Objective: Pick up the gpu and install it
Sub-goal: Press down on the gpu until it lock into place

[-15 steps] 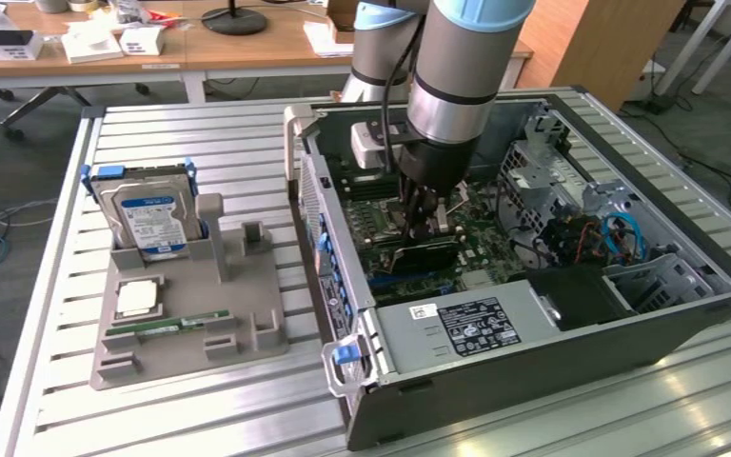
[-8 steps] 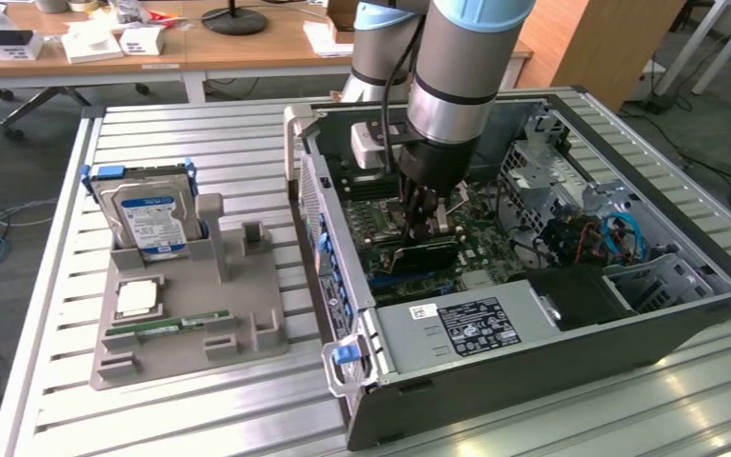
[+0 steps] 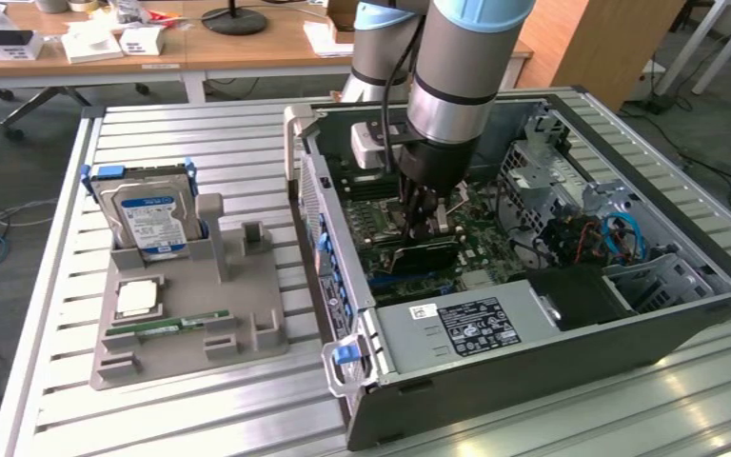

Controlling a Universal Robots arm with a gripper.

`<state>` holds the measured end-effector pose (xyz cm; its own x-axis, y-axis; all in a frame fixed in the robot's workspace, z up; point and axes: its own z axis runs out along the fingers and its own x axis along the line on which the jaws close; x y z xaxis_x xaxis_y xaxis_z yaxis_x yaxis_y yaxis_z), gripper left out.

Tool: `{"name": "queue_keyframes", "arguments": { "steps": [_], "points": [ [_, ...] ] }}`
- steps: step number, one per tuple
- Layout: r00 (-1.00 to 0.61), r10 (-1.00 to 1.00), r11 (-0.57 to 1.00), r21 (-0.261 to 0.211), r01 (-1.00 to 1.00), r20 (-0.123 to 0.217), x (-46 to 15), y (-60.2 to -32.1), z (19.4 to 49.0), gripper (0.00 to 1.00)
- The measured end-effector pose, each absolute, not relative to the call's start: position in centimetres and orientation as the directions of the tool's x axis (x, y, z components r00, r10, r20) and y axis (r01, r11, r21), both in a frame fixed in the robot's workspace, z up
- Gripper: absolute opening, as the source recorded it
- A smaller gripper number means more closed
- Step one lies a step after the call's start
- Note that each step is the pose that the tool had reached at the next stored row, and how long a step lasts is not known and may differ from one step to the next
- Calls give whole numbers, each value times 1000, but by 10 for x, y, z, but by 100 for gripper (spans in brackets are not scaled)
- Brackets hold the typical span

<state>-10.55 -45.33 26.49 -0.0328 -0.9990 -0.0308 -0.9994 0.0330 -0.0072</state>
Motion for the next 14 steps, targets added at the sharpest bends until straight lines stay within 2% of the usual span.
{"name": "queue_keyframes", "arguments": {
  "steps": [14],
  "points": [
    [-33,-999,33,-8,-999,-31,-106,-454,276,11]
  ]
}}
